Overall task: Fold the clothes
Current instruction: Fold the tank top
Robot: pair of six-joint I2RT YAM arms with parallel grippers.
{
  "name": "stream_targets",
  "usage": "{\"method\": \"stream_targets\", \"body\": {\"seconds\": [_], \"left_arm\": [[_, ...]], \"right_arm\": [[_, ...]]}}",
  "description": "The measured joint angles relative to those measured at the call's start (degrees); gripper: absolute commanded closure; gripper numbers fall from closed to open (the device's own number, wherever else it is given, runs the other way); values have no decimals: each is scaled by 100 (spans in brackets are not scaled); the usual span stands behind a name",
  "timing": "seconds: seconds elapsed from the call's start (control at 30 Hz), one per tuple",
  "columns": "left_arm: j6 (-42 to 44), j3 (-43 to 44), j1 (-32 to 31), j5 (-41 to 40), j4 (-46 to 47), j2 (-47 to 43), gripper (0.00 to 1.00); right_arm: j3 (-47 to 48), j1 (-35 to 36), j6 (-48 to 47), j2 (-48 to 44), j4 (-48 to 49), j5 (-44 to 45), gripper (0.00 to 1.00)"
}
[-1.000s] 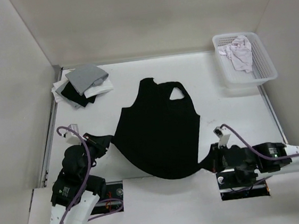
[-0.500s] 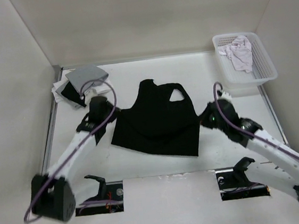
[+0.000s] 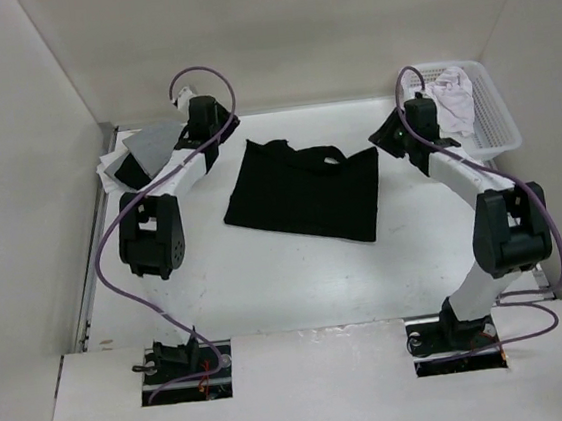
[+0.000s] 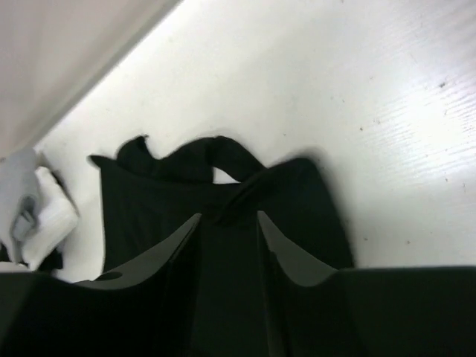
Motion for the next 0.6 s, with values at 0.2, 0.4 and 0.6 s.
{"method": "stream_targets", "body": {"seconds": [0.2,0.4,0.6], "left_arm": [[-46,-2708,142,-83,579,-1300,67],[-376,-5451,-389,-256,962,-3458,69],[-520,-6330,-208,-87,1237,-3849,66]], "right_arm": [[-1027,299,-52,-483,262,208,88],[-3147,1333,160,-2538,544,490,100],[-4085,1773,407,-3558,686,761,84]]}}
